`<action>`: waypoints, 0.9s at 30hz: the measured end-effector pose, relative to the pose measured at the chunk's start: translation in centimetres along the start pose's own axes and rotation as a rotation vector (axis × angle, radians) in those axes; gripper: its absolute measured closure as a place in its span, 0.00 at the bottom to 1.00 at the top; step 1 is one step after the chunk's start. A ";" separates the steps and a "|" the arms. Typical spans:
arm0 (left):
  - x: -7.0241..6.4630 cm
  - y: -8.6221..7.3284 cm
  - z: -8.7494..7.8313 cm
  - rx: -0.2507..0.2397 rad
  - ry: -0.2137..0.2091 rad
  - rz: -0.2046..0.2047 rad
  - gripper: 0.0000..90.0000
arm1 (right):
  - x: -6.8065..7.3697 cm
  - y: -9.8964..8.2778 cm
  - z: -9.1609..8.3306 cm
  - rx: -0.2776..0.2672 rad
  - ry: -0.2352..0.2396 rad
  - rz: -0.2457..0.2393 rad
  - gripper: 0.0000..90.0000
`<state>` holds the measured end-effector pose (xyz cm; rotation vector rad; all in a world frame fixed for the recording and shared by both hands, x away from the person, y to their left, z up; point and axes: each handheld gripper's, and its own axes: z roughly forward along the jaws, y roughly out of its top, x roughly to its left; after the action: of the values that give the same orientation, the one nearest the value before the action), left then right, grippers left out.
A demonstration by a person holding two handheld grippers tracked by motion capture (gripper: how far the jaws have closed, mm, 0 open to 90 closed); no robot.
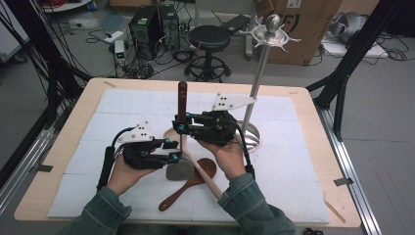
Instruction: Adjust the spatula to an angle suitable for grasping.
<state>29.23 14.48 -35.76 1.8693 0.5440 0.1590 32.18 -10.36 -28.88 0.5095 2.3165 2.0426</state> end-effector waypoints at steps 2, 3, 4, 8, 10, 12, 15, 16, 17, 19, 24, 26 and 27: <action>0.2 0.0 -0.2 -0.005 0.018 -0.004 0.60 | 0.0 0.2 -0.5 -0.005 -0.022 0.001 0.81; 0.3 0.0 -0.3 -0.007 0.024 -0.011 0.58 | 0.0 0.3 -0.7 -0.007 -0.034 -0.001 0.81; 0.4 0.0 -0.4 -0.011 0.029 -0.016 0.56 | 0.0 0.4 -1.0 -0.010 -0.041 -0.004 0.81; 0.8 0.0 -0.6 -0.009 0.054 -0.025 0.50 | -0.2 0.9 -2.1 -0.016 -0.078 -0.008 0.81; 0.9 0.0 -0.7 -0.015 0.055 -0.035 0.48 | -0.3 1.1 -2.8 -0.022 -0.103 -0.011 0.81; 1.0 0.0 -0.8 -0.016 0.063 -0.030 0.47 | -0.4 1.3 -3.4 -0.028 -0.125 -0.009 0.81; 1.2 -0.1 -1.0 -0.010 0.078 -0.035 0.43 | -0.6 1.5 -4.1 -0.032 -0.147 -0.012 0.81; 1.3 -0.2 -1.1 -0.011 0.082 -0.036 0.43 | -0.7 1.5 -4.3 -0.032 -0.156 -0.014 0.81; 1.4 -0.2 -1.2 -0.013 0.087 -0.036 0.42 | -0.8 1.6 -4.5 -0.029 -0.166 -0.015 0.81; 1.6 -0.3 -1.5 -0.013 0.101 -0.040 0.40 | -1.0 1.7 -4.8 -0.025 -0.184 -0.020 0.81; 2.1 -0.7 -2.3 -0.019 0.126 -0.050 0.36 | -1.6 1.8 -5.6 -0.025 -0.216 -0.023 0.81; 2.4 -1.0 -2.7 -0.026 0.134 -0.062 0.35 | -1.8 1.9 -5.9 -0.026 -0.228 -0.026 0.81; 2.5 -1.1 -2.8 -0.030 0.141 -0.068 0.34 | -1.8 2.0 -6.1 -0.025 -0.236 -0.030 0.81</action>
<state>30.04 18.30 -36.15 1.8174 0.6973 0.2539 33.03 -16.52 -26.44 0.6699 2.1470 1.8807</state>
